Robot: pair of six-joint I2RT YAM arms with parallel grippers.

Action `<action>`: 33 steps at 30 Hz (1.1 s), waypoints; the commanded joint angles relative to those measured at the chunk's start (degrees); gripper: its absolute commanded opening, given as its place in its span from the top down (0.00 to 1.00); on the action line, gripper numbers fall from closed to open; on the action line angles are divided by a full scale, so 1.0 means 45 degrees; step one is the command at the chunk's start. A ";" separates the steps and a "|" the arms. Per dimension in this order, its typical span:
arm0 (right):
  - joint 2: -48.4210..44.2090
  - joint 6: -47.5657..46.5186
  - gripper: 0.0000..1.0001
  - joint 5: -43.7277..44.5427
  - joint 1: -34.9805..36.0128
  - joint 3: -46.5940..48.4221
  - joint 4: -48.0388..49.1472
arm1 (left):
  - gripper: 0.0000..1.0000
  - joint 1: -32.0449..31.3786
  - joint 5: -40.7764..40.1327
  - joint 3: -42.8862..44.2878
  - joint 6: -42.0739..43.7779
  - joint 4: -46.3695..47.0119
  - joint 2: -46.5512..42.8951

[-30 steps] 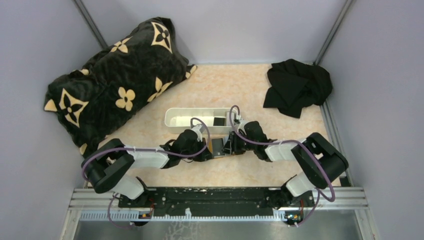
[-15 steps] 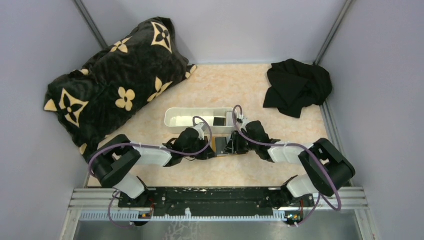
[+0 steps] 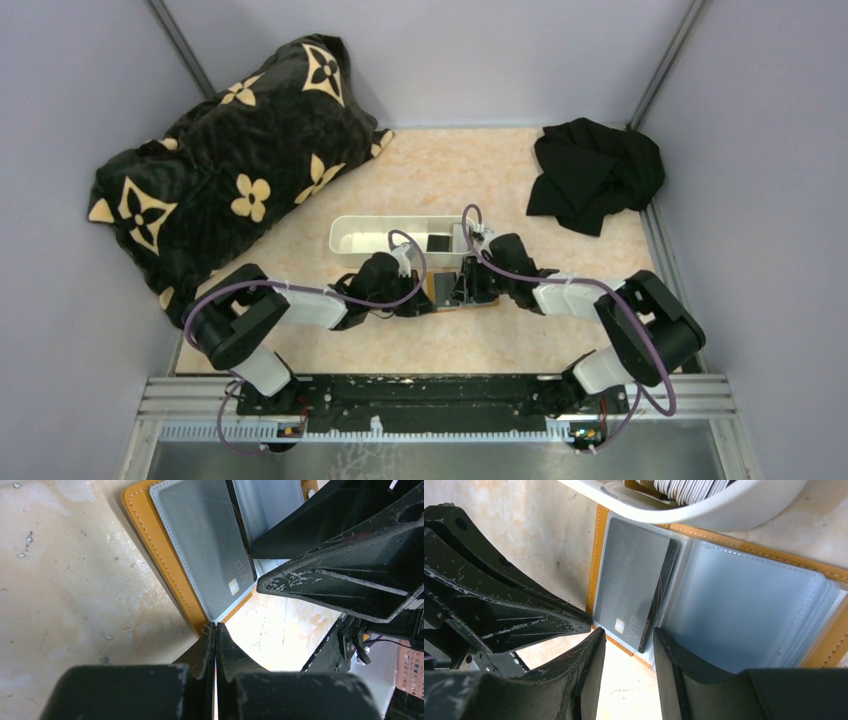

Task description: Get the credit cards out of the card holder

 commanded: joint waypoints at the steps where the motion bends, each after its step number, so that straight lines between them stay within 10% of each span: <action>1: 0.0082 -0.0674 0.60 0.0314 -0.0429 0.0077 0.0080 | 1.00 0.0226 -0.0356 -0.0472 0.0542 -0.1322 0.0418; 15: 0.0842 -0.1235 0.61 -0.0145 -0.0500 -0.0113 -0.0056 | 1.00 0.0332 -0.0047 -0.0178 0.0581 -0.1133 0.0833; 33: 0.1440 0.2607 0.57 -0.5235 -0.0500 -0.1833 0.7104 | 1.00 0.0353 0.0340 -0.0129 0.0683 -0.1093 0.1171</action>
